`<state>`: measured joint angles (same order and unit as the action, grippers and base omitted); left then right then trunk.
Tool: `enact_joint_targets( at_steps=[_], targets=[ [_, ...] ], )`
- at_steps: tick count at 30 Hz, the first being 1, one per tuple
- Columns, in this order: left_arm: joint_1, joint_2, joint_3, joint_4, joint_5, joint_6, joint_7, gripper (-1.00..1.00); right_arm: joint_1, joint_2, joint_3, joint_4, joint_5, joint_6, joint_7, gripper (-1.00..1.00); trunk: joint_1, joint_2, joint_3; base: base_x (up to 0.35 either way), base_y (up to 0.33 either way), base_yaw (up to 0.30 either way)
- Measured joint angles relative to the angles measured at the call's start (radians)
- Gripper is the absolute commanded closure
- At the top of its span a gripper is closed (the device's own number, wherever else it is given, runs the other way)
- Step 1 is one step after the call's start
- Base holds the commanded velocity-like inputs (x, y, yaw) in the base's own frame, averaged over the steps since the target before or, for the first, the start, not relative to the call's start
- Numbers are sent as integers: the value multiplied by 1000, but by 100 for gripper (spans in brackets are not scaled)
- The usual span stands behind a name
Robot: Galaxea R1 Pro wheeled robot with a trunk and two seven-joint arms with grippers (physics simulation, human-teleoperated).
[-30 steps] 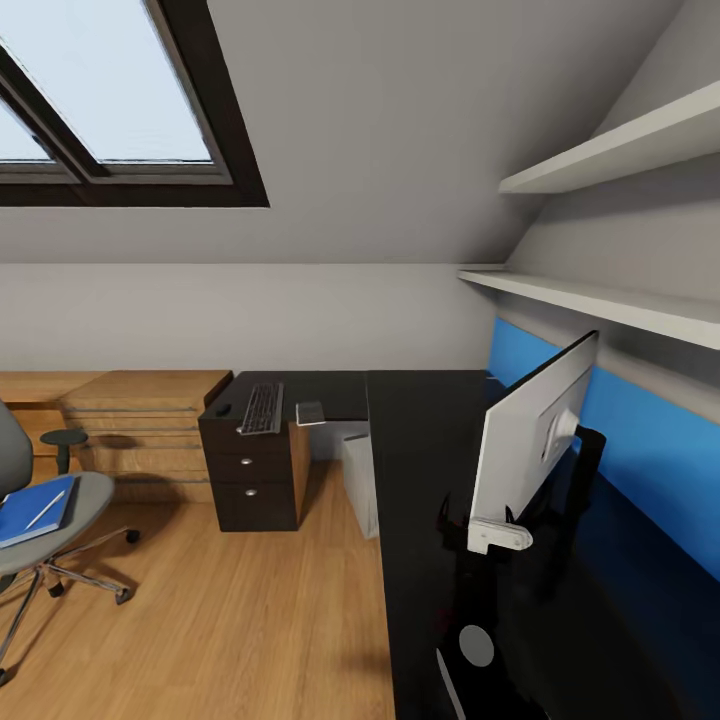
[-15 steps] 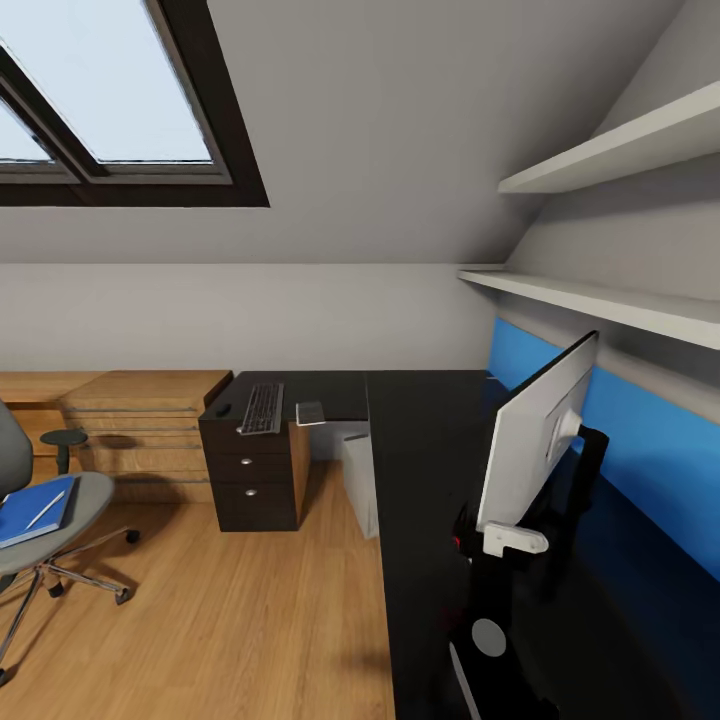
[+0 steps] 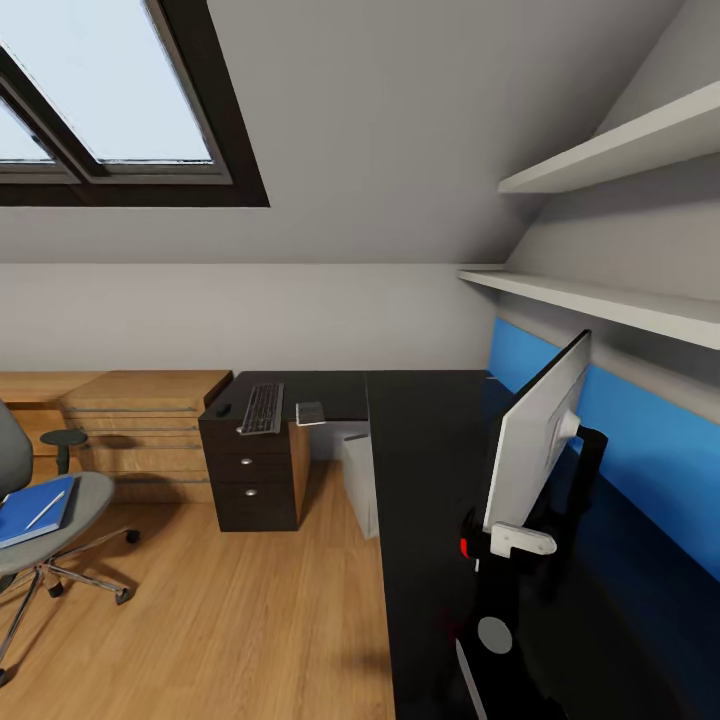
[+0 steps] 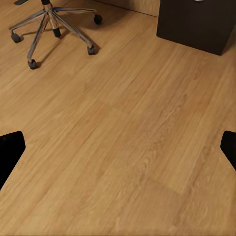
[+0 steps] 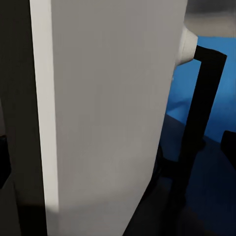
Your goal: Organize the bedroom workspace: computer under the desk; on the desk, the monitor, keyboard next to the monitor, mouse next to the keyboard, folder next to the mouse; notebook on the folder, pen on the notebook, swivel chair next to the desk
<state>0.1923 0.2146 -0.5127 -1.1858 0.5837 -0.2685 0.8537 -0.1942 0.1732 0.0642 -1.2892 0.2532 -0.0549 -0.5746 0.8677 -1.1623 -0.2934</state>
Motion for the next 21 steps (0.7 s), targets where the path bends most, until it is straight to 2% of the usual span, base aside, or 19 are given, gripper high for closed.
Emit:
enact_joint_targets(
  at_steps=[8, 14, 21],
  targets=[
    [0, -1, 0, 0, 0, 0, 0, -100, 0, 0, 0, 1, 1, 0, 1, -100, 0, 0, 0, -64, -62, 0],
    [0, -1, 0, 0, 0, 0, 0, -100, 0, 0, 0, 6, 0, 0, 1, -100, 0, 0, 0, -159, -271, 0],
    [0, -1, 0, 0, 0, 0, 0, -100, 0, 0, 0, 9, 2, 0, 2, -100, 0, 0, 0, -26, -331, 0]
  ],
)
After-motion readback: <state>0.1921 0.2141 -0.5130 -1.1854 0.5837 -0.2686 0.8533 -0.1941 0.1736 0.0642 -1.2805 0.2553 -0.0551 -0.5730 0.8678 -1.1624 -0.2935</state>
